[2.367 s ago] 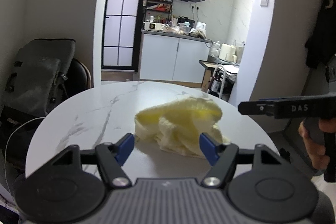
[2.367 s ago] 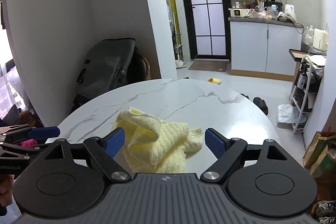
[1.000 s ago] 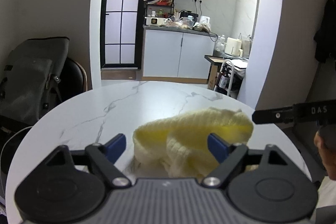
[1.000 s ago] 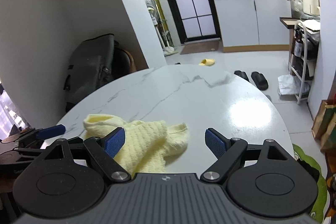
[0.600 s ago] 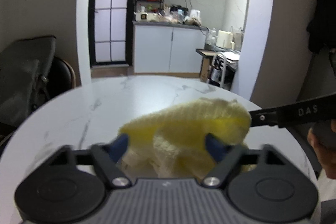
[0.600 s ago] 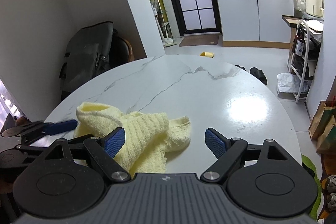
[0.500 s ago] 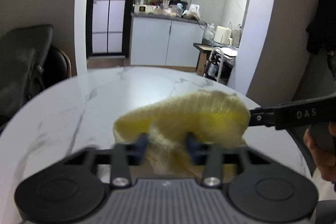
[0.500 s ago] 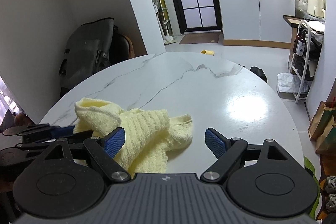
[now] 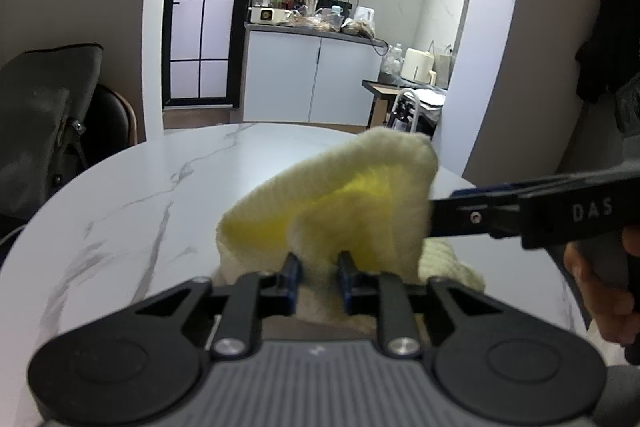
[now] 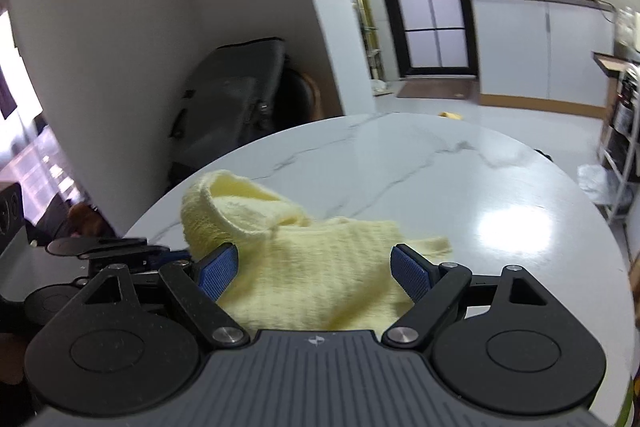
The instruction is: Fold towel
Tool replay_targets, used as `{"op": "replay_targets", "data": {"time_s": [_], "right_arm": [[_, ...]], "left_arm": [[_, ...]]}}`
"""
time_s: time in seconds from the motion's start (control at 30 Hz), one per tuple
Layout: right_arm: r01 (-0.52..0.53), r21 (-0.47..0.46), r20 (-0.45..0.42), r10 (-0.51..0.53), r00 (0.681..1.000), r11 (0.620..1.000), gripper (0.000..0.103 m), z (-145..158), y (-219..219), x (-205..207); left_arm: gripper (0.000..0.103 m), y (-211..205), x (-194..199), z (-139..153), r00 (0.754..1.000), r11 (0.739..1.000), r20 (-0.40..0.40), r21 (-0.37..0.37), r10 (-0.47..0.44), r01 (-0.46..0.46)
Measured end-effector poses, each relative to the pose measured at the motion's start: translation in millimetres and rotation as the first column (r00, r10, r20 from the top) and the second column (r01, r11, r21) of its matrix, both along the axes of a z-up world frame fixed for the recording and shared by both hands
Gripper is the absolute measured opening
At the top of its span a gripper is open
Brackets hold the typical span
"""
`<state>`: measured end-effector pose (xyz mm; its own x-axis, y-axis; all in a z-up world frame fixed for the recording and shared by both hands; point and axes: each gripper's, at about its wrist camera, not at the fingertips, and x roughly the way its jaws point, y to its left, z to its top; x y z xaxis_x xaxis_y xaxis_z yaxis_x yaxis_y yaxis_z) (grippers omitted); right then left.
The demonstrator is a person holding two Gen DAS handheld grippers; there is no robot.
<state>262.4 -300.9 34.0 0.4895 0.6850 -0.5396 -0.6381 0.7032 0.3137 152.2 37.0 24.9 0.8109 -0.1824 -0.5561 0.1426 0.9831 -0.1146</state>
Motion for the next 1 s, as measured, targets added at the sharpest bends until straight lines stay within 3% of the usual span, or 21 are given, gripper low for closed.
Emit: {"op": "replay_targets", "data": {"time_s": [0.03,0.37,1.0], "right_arm": [[-0.012,-0.010,0.003,0.012,1.000,1.000,0.087,-0.1,4.6,-2.4],[-0.066,-0.034,0.002,0.066,0.998,0.997,0.087,-0.2,19.8,-11.4],[-0.145,-0.093,0.018,0.147,0.989,0.985,0.087,-7.0,27.9,-25.0]], "left_arm": [[0.059,2.8,-4.3,2.7,1.000,1.000,0.012,0.004,0.011,-0.011],[0.058,18.2,-26.1,32.4,0.992,0.996,0.098,0.011,0.085,-0.086],[0.060,-12.5,-13.2,51.3,0.986,0.998,0.154,-0.026,0.064,-0.061]]}}
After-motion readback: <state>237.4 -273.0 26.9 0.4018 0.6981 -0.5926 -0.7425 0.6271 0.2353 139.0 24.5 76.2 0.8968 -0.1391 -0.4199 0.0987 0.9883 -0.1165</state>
